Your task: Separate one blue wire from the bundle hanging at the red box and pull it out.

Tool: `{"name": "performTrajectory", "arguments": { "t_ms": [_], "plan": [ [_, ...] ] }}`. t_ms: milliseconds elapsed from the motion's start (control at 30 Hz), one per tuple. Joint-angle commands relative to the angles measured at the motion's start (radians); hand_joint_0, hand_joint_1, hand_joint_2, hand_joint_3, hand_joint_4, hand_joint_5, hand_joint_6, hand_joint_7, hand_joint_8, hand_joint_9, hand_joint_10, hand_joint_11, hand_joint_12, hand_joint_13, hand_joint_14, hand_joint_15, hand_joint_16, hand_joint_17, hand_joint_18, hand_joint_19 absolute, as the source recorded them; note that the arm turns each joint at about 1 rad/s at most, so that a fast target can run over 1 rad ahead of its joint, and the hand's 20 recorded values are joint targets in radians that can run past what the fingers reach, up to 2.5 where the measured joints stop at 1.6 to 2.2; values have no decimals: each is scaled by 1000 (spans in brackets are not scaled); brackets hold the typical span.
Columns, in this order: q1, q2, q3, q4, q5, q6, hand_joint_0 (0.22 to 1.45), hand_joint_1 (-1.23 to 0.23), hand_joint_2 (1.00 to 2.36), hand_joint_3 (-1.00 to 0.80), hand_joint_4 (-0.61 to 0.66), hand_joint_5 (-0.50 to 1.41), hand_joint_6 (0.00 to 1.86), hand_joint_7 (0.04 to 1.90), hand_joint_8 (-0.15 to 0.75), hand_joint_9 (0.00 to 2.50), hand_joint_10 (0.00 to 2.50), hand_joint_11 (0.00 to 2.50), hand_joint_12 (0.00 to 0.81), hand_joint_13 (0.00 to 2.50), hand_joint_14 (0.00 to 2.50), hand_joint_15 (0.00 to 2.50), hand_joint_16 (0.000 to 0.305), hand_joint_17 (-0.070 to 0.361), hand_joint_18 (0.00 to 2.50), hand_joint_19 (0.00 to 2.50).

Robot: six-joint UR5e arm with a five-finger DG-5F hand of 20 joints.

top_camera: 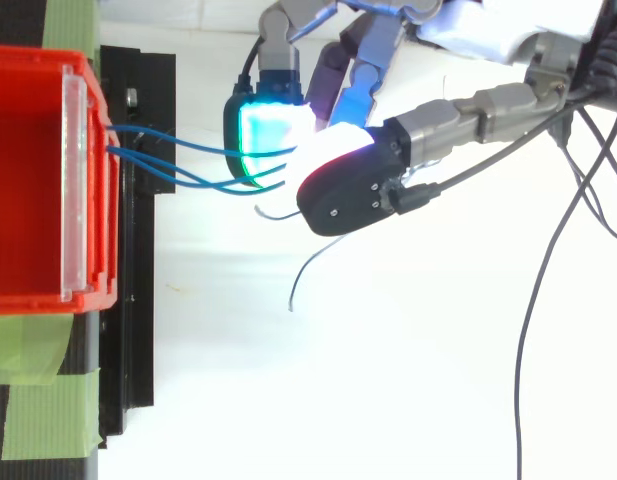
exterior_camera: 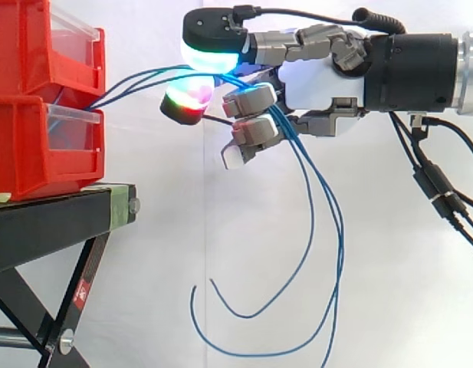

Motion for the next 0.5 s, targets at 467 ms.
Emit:
{"name": "performTrajectory", "arguments": {
  "t_ms": [467],
  "plan": [
    [1,0,1,0,2,0,594,-885,1013,-331,183,-225,888,1002,323,1081,13,1568,460,1208,20,1242,57,127,744,618]
  ]
}}
